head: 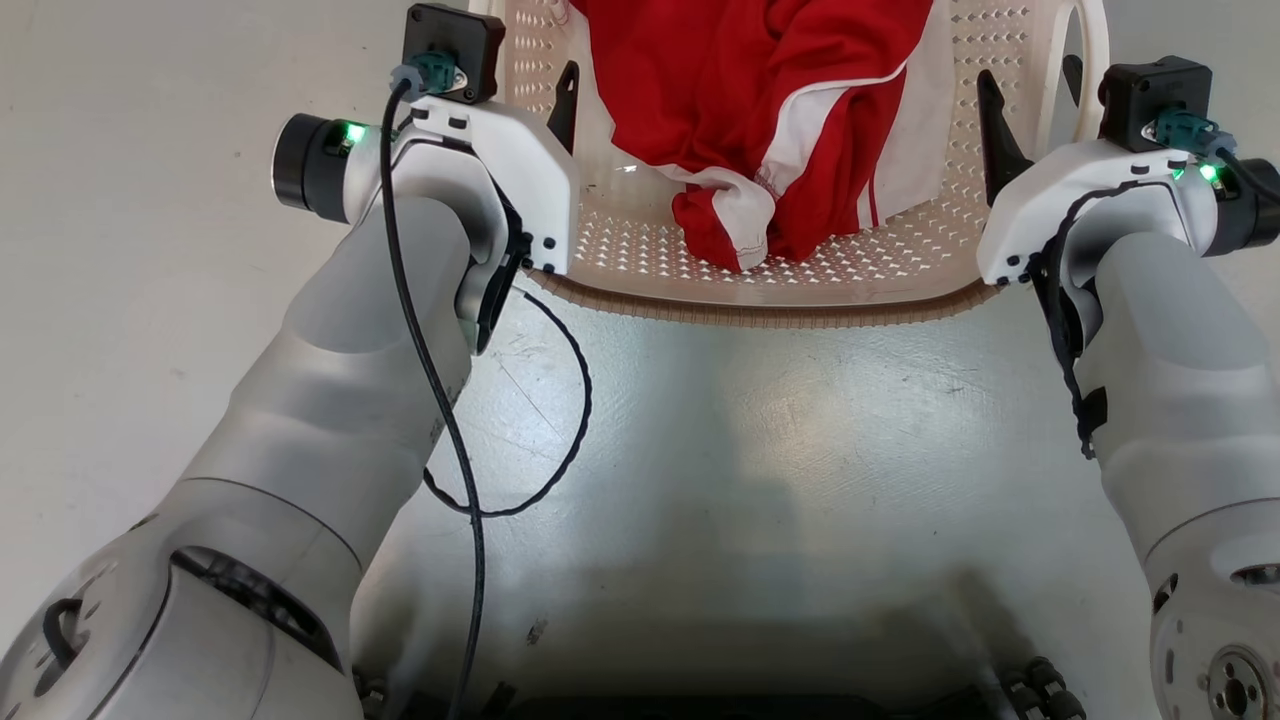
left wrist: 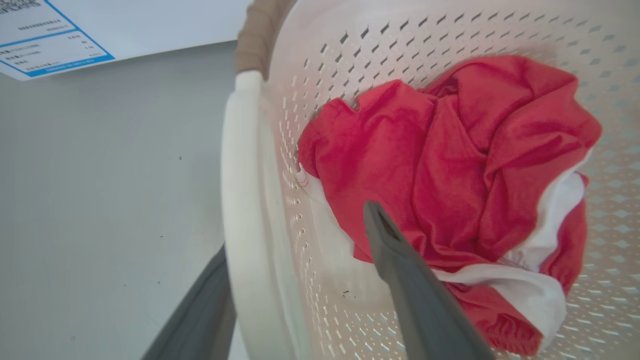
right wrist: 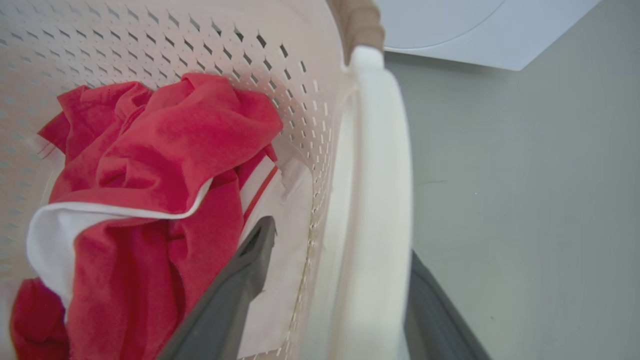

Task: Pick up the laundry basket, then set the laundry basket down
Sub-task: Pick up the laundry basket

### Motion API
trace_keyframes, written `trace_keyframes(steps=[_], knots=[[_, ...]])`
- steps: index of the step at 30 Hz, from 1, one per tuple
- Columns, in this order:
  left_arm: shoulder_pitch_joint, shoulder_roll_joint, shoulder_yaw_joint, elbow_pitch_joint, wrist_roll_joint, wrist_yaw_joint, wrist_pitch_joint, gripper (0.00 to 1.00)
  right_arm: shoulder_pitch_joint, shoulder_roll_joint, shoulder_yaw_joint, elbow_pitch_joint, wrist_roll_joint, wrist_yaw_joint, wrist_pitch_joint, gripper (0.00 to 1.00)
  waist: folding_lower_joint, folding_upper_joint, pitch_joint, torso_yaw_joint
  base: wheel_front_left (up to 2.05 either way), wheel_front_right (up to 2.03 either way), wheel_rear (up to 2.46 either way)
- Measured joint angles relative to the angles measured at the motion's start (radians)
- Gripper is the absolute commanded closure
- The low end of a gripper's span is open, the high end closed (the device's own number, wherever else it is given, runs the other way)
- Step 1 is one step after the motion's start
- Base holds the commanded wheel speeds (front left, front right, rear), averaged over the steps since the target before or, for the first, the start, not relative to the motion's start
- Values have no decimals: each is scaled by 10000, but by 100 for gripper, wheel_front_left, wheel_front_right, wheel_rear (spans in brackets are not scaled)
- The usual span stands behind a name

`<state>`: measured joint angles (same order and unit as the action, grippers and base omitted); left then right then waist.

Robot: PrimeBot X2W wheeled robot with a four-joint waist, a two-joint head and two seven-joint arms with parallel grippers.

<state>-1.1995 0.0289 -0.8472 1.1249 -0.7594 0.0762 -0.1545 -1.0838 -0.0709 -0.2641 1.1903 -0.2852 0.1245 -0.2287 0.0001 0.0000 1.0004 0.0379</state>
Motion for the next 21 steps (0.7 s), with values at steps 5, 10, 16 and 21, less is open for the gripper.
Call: trace_keyframes(steps=[5,10,16,21], knots=[[-2,2,-247,90,-265,46,-105,0,-14,2,-40,121,-21,0,-6,0,0,0,-35,-14,0,0,0],[-46,2,-418,171,-443,115,-194,0,-13,0,-142,184,-65,0,-15,0,0,0,-83,-31,0,0,0],[-194,4,-650,188,-621,117,-234,0,-19,0,-151,245,-132,0,-19,0,0,0,-124,-29,0,0,0],[-195,4,-859,215,-869,117,-280,0,-26,0,-127,265,-132,0,-96,0,0,0,-146,-13,0,0,0]])
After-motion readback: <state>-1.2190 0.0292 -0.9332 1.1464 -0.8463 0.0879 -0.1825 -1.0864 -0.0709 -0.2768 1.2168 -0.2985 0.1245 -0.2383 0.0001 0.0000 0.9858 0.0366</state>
